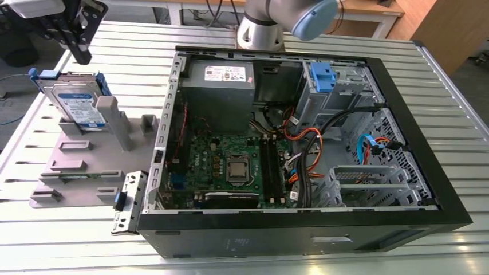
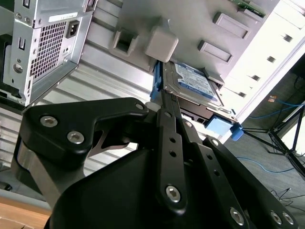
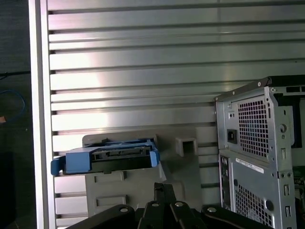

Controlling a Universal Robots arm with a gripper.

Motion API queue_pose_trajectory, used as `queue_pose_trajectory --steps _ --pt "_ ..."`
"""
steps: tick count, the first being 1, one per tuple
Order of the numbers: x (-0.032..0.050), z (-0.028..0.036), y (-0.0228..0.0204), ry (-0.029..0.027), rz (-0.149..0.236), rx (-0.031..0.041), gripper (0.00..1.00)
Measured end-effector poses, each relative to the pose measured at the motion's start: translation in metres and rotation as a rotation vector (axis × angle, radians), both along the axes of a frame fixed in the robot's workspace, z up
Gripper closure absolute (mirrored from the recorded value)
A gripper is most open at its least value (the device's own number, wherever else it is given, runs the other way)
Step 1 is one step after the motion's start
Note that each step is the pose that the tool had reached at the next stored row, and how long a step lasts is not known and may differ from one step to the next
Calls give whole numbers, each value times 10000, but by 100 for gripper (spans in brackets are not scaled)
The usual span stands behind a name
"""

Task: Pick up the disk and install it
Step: 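Reach for the disk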

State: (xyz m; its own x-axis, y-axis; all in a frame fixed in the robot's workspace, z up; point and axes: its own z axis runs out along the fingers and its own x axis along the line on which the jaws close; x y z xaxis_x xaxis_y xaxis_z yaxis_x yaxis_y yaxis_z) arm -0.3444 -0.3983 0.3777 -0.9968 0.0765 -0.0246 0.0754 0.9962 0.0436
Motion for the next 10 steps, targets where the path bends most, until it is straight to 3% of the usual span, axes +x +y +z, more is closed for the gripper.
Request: queue_pose_trajectory --steps 10 --pt "-156 -83 9 -1 -1 0 89"
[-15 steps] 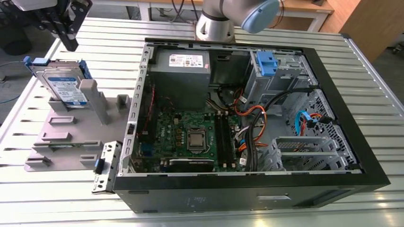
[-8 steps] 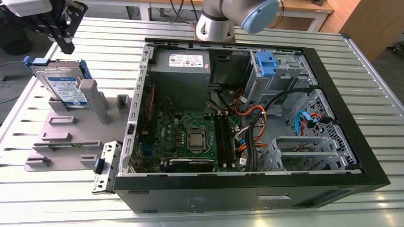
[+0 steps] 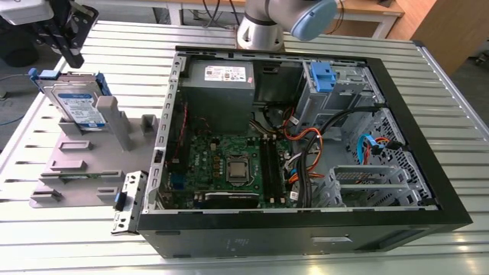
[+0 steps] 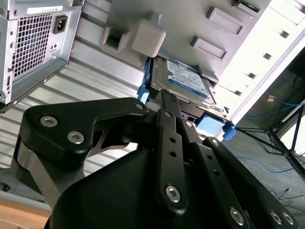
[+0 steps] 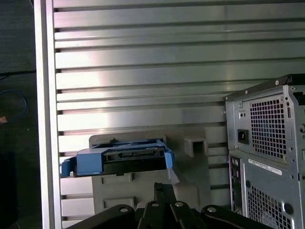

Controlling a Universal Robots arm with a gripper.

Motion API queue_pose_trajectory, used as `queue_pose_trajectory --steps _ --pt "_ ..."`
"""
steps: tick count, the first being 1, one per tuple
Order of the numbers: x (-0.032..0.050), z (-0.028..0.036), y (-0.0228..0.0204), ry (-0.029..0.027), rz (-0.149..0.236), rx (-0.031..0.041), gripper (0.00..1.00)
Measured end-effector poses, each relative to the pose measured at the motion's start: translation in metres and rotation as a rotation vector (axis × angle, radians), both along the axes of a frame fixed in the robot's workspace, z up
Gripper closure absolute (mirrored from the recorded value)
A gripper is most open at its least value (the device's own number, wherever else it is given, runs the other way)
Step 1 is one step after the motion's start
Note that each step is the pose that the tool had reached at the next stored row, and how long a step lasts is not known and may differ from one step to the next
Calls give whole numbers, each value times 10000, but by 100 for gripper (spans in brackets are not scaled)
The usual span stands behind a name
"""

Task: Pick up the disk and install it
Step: 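Reach for the disk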

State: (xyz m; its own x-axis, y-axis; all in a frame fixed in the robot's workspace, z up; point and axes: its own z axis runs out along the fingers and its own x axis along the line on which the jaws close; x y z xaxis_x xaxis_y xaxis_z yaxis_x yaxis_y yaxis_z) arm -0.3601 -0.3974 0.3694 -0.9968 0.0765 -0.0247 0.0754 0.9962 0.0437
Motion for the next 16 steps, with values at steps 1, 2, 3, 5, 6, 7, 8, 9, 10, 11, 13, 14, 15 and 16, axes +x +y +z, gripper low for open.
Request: queue_pose_trajectory --steps 1,2,3,5,6,7,8,9,10,11,13,14,15,16 --pt "-16 -7 1 0 0 0 89" --pt "-31 -15 2 1 -1 0 89" --pt "-46 -24 3 0 -1 0 89" --pt "-74 -40 5 0 -2 0 89" --pt "-82 -49 6 -2 -3 0 89" --pt "-89 -55 6 -1 -3 0 89" --pt "-93 -60 7 1 -3 -2 89" --pt "-96 -62 7 1 -2 -3 89" --pt "-97 -62 7 1 -2 -4 89" --pt "-97 -62 7 2 -2 -4 89" --pt "-98 -63 7 0 -3 -3 89" --pt "-99 -63 7 1 -3 -3 89" --pt "-99 -63 7 0 -3 -3 89" --pt "-99 -63 7 10 -3 -3 89"
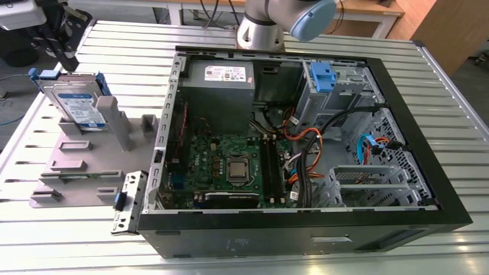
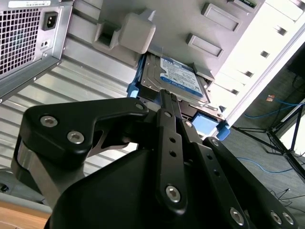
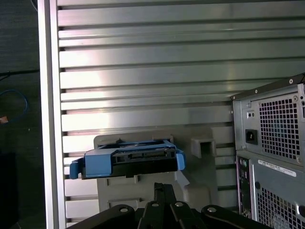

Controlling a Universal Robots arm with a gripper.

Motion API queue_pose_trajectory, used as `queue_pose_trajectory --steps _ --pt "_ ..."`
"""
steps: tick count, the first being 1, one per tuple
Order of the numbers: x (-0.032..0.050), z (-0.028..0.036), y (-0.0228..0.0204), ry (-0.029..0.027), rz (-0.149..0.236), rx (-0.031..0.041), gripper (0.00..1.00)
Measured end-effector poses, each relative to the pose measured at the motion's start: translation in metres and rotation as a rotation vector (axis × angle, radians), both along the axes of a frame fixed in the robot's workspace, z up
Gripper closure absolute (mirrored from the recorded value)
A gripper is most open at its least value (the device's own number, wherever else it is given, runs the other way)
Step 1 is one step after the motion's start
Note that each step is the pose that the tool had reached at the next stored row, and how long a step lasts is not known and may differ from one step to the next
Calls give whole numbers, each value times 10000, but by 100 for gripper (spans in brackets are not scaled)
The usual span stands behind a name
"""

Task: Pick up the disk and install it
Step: 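Reach for the disk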

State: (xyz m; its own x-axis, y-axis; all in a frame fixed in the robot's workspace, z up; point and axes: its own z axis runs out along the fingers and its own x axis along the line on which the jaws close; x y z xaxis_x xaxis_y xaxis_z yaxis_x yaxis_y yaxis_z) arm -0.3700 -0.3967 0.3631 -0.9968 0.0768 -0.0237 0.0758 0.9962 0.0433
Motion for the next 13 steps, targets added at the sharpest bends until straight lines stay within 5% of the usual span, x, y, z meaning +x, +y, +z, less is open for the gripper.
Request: queue_pose_trajectory --steps 13 --pt "-10 -21 18 18 67 0 89"
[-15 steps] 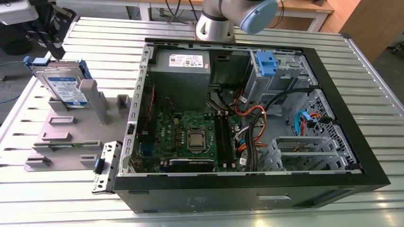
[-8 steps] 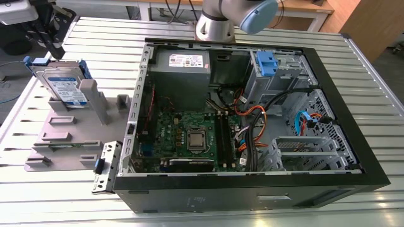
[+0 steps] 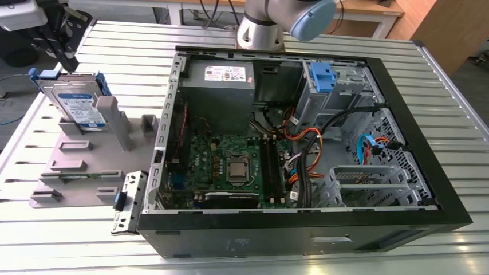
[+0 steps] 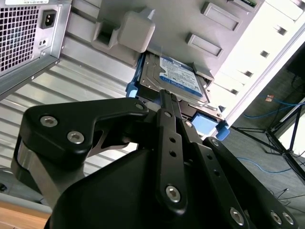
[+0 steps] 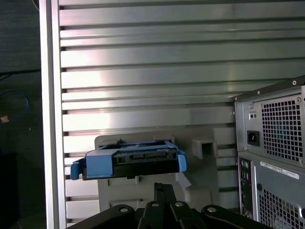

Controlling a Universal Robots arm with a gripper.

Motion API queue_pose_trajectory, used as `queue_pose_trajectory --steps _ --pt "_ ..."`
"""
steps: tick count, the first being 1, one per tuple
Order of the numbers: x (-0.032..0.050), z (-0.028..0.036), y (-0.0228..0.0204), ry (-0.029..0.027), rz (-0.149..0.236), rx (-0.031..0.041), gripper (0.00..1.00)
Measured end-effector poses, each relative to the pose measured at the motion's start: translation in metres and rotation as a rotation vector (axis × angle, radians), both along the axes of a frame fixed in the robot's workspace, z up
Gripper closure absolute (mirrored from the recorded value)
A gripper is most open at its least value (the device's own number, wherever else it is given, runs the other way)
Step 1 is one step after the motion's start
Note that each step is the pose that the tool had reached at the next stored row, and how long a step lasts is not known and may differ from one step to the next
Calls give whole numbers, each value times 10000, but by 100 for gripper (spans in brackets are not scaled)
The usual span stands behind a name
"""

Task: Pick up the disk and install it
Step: 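Reach for the disk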

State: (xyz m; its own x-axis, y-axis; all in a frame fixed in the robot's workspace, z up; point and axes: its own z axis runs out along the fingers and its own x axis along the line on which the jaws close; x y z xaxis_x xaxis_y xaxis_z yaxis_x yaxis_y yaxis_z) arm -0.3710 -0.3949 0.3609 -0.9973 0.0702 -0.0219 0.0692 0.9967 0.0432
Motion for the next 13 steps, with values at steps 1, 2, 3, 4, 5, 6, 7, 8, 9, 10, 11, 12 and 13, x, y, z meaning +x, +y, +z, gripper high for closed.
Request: queue_pose_trajectory --steps 1,2,3,4,5,6,7,8,9,10,11,12,13 --pt "-6 -5 7 1 14 -1 89" --pt "-13 -11 13 1 26 0 89" --pt "-23 -18 20 1 36 0 89" --pt "-36 -24 28 2 42 -2 89" --pt "-55 -32 35 3 49 -5 89" --pt "-70 -39 40 3 54 -6 89" --pt "-87 -46 44 1 58 -6 89" --pt "-103 -53 48 2 61 -7 89" --pt "-120 -60 52 2 64 -9 89" --pt "-135 -67 55 2 67 -10 89" --pt "-150 -75 58 1 71 -12 89" --pt "-165 -83 60 2 74 -14 89" --pt "-179 -91 63 2 77 -15 89"
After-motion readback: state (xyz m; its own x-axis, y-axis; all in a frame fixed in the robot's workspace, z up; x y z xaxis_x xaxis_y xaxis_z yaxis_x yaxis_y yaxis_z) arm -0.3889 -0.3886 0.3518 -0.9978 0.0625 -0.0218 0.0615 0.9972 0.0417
